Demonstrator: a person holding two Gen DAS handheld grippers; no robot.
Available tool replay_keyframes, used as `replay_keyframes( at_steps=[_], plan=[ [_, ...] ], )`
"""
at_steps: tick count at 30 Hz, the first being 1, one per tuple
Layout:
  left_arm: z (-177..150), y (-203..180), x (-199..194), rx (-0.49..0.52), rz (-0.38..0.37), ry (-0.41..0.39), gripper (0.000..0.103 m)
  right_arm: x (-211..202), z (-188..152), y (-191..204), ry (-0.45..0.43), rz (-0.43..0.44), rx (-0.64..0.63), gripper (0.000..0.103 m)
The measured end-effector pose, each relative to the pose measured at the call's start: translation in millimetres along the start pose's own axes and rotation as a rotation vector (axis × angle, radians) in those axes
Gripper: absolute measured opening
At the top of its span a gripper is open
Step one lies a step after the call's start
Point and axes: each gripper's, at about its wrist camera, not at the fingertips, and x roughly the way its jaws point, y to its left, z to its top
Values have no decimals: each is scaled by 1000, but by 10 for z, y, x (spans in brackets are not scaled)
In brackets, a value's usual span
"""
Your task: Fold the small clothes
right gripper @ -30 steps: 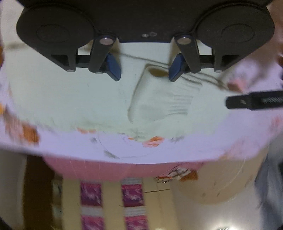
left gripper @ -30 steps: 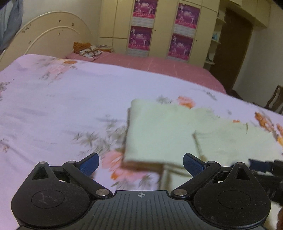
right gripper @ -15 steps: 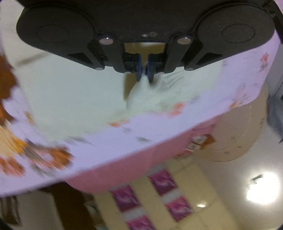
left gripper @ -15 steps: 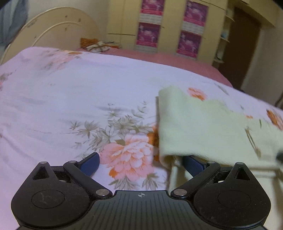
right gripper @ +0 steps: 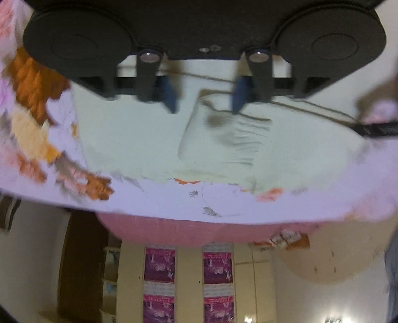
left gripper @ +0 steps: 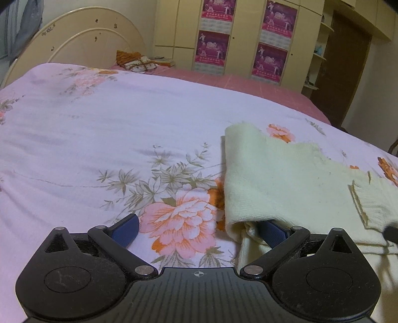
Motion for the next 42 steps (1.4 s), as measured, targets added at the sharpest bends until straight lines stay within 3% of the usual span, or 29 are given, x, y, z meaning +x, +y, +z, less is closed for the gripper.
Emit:
replay_keyframes(
  at_steps=[3, 5, 8, 9, 13, 16, 23, 27, 29, 31, 32, 33, 36, 38, 40, 42],
  plan=[
    [-10, -23, 9, 8, 8, -1, 101, 148, 59, 68, 29, -18, -44, 38],
    [-21, -46, 20, 16, 15, -3, 101, 146, 88, 172, 3, -6, -113, 43],
    [-25, -57, 24, 13, 22, -9, 101, 159, 103, 283, -40, -50, -225, 38],
    [-26, -59, 24, 10, 23, -10, 101, 137, 125, 221, -60, -74, -187, 33],
    [-36, -60, 30, 10, 21, -15, 101, 71, 161, -477, -30, -113, 216, 36],
    [-36, -60, 27, 16, 17, -15, 101, 46, 76, -649, 7, -122, 263, 37],
    [-42, -58, 21, 22, 15, -19, 101, 15, -18, -698, 27, 82, 424, 50],
    [-52, -64, 7, 27, 15, -25, 101, -43, 30, -779, -9, 143, 499, 64],
    [-54, -67, 5, 27, 16, -26, 100, -53, 43, -824, -8, 150, 517, 64],
    [-61, -75, 2, 28, 20, -30, 101, -40, 34, -864, -7, 139, 535, 56],
    [-68, -81, -2, 30, 21, -33, 100, 23, 39, -873, 20, 101, 532, 32],
    [-74, -85, -8, 32, 22, -37, 100, 77, 24, -896, 33, 87, 542, 15],
    [-93, -87, -23, 32, 23, -48, 100, 152, 14, -950, 25, 68, 552, 6],
    [-100, -83, -29, 25, 24, -52, 100, 56, 116, -866, -33, 67, 458, 5],
    [-114, -90, -24, 24, 27, -56, 100, -155, 225, -753, -150, 59, 323, 5],
    [-117, -89, -22, 24, 27, -56, 100, -133, 245, -804, -136, 42, 298, 5]
  ],
)
